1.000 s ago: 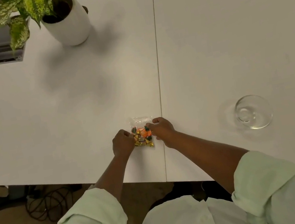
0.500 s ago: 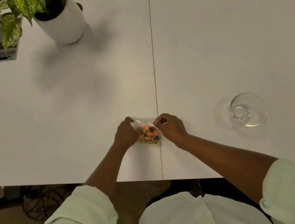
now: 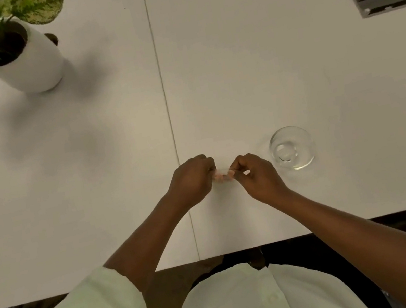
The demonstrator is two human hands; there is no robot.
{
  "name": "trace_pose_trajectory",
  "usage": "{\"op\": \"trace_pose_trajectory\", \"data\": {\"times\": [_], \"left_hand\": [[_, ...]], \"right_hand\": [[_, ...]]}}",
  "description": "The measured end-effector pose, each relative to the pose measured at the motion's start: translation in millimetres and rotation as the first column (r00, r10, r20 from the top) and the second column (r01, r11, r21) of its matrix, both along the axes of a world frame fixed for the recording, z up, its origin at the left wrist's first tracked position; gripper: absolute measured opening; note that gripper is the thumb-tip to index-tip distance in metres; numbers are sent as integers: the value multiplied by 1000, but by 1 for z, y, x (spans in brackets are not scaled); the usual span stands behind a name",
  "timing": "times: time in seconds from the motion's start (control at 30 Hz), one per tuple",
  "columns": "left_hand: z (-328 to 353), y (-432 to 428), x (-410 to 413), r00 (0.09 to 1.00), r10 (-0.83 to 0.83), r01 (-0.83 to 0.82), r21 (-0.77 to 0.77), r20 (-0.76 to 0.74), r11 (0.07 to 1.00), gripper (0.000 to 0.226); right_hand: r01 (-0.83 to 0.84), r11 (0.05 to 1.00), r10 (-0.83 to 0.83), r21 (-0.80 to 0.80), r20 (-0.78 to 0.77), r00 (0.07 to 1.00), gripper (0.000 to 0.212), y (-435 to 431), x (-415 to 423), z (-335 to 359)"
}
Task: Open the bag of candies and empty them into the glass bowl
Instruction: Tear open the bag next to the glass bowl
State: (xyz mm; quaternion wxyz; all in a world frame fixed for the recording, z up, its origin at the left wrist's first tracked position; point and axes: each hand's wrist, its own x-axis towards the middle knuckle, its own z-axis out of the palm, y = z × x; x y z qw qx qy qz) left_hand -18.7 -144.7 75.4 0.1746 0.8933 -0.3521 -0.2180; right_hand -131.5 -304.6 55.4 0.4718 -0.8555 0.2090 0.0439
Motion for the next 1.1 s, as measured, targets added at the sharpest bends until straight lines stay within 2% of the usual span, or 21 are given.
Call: {"op": "trace_pose_trajectory", "data": {"times": [0.1,0.2,0.37,0.43,0.53,0.63,0.73,0.83,0.97,1.1], "left_hand": [[1,-26,-16,985,91,-94,-12,-150,996,15],[-1,-53,-33,933,188,-201,-11,-308,980,16],[-6,-88,-55,778,374,-394,72,-505,916,14],[-8,-95,-61,686,429,-460,106,-587,881,14],[-9,-104,-69,553,441,-519,121,-707,846,13],[-10,-112,-73,477,429,-538,131,-767,832,7],[-12,-119,-77,445,414,-510,156,-794,846,12],[-12,-123,-79,436,410,-494,168,-801,853,13],[-14,-125,-82,485,399,-481,144,-778,865,12],[-16,-125,-85,529,387,-468,121,-755,875,18]], "right_hand": [[30,998,-29,-49,20,999,5,-24,-16,3],[83,992,-80,-93,36,996,8,-46,-34,5],[248,963,-250,-103,-9,968,25,-63,-64,5],[310,949,-313,-63,-55,948,25,-63,-74,3],[419,902,-389,100,-227,893,16,-62,-84,-2],[491,838,-418,237,-300,857,16,-58,-86,-6],[508,821,-430,261,-302,850,26,-58,-86,-5],[522,811,-436,265,-322,840,23,-62,-88,-6],[542,779,-435,315,-351,829,14,-67,-89,-6],[552,756,-426,351,-377,823,17,-69,-87,-7]]}}
